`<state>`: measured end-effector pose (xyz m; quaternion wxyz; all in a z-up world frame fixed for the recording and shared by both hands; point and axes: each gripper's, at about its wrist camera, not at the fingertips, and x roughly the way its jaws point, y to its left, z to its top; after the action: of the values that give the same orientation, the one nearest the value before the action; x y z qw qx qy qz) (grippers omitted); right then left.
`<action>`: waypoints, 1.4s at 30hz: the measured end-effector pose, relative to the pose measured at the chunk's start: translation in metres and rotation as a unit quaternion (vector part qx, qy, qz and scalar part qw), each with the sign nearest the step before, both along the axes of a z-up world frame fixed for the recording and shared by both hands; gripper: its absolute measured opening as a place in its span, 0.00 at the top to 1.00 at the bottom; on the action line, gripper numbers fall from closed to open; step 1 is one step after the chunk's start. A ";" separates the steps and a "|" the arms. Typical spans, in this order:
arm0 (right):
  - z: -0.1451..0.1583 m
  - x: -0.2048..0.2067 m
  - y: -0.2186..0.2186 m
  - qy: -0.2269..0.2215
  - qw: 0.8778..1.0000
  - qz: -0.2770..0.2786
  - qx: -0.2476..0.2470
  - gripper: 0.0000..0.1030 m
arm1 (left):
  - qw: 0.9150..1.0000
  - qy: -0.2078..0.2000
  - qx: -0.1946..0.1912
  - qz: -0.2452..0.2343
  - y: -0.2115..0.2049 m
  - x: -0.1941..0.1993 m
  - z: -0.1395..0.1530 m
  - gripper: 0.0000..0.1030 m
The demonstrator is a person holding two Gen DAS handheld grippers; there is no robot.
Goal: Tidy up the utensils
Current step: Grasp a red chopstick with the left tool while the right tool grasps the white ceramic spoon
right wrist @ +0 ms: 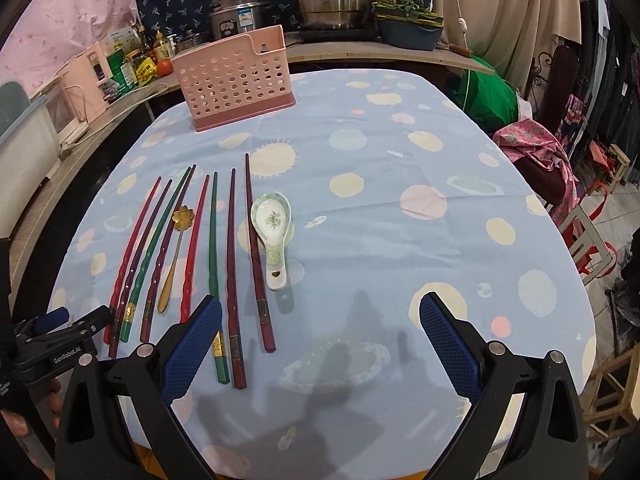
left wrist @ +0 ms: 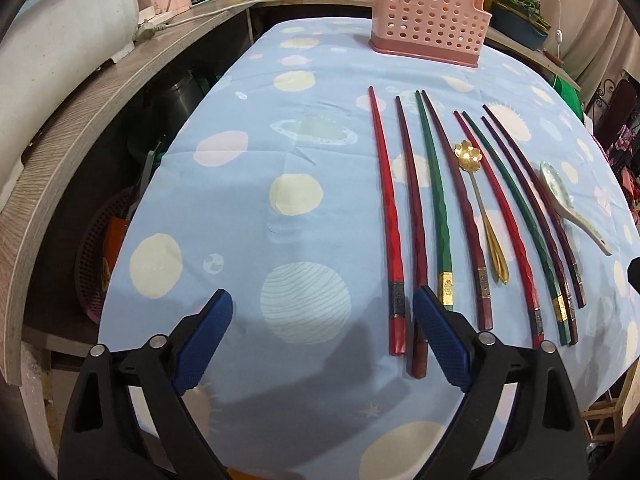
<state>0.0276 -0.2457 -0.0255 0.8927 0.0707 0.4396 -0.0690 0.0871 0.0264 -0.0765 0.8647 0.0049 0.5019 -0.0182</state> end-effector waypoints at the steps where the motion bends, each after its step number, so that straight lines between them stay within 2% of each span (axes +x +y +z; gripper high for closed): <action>1: 0.000 0.002 0.000 0.000 1.000 0.002 0.001 0.11 | 1.000 0.003 -0.004 -0.003 -0.001 0.002 -0.001 0.23; 3: -0.001 0.006 0.000 0.000 1.000 0.007 0.005 0.14 | 1.000 0.011 -0.011 -0.009 -0.002 0.004 -0.003 0.32; 8: -0.005 0.023 -0.002 0.005 1.000 0.015 0.024 0.29 | 1.000 0.008 -0.017 -0.021 -0.004 0.005 -0.002 0.49; 12: -0.012 0.039 -0.006 0.013 0.998 0.020 0.054 0.47 | 0.999 0.006 -0.024 -0.022 -0.003 0.006 0.000 0.72; 16: -0.024 0.053 -0.012 0.026 0.995 0.024 0.092 0.66 | 0.999 0.010 -0.033 -0.020 0.000 0.008 0.000 0.88; 21: -0.039 0.059 -0.015 0.042 0.991 0.028 0.122 0.81 | 0.999 0.007 -0.026 -0.021 -0.002 0.008 0.000 0.88; 26: -0.047 0.060 -0.012 0.048 0.990 0.038 0.126 0.86 | 0.999 0.007 -0.028 -0.020 -0.001 0.008 0.000 0.88; 28: -0.049 0.059 -0.010 0.050 0.990 0.040 0.126 0.92 | 0.999 0.007 -0.028 -0.020 -0.002 0.007 0.000 0.88; 35: -0.047 0.054 -0.010 0.038 0.992 0.042 0.114 0.93 | 0.999 0.010 -0.044 -0.023 -0.001 0.006 0.002 0.92; 42: -0.012 0.045 -0.021 0.004 0.995 0.029 0.094 0.94 | 0.998 -0.010 -0.058 -0.012 0.006 0.002 0.029 0.93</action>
<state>0.0723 -0.2672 -0.0372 0.8822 0.1412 0.4491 -0.0021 0.0890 0.0324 -0.0472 0.8684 -0.0395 0.4910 -0.0574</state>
